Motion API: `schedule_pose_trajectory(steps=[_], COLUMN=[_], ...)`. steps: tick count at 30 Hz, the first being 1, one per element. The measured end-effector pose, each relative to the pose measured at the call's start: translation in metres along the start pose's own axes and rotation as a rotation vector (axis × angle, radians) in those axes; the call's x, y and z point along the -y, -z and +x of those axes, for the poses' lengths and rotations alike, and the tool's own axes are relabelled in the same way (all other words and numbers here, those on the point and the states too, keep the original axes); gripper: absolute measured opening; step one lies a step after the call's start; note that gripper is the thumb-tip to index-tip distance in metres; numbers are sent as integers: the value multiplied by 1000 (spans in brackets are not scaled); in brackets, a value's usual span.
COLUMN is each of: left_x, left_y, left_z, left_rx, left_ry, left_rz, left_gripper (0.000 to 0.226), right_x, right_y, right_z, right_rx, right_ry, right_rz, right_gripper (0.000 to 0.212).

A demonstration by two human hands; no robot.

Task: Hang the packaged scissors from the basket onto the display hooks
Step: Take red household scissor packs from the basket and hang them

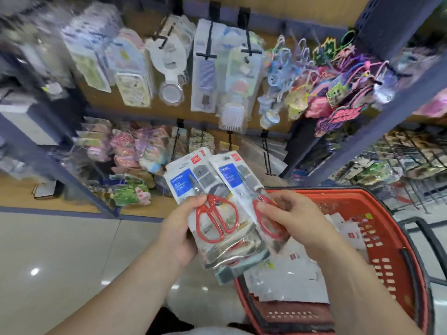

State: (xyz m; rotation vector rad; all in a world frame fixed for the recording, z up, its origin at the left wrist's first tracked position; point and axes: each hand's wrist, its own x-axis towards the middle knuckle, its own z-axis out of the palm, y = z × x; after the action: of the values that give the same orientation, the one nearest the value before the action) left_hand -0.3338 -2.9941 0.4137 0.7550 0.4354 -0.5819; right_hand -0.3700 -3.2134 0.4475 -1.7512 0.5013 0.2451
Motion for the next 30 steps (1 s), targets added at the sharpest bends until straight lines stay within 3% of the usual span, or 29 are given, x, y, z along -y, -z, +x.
schedule_pose_trajectory(steps=[2, 9, 13, 17, 21, 28, 30], left_x=[-29, -99, -132, -161, -183, -204, -208], left_y=[16, 41, 39, 17, -21, -76, -90], left_z=[-9, -21, -20, -19, -14, 2, 9], left_rx=[-8, -17, 2, 66, 147, 213, 222], left_ry=[2, -27, -80, -158, -240, -334, -346], left_rz=[16, 63, 69, 85, 93, 117, 111], left_gripper=[18, 28, 51, 38, 41, 73, 92], right_x=[10, 43, 62, 84, 103, 143, 155], right_y=[-27, -82, -86, -81, -65, -14, 2], right_z=[-4, -13, -14, -8, 8, 45, 58], right_rx=[38, -18, -38, -47, -91, -88, -98], right_ry=[-32, 10, 110, 243, 372, 552, 579], right_rz=[23, 193, 389, 495, 561, 624, 609], right_gripper=[24, 39, 48, 37, 34, 33, 30])
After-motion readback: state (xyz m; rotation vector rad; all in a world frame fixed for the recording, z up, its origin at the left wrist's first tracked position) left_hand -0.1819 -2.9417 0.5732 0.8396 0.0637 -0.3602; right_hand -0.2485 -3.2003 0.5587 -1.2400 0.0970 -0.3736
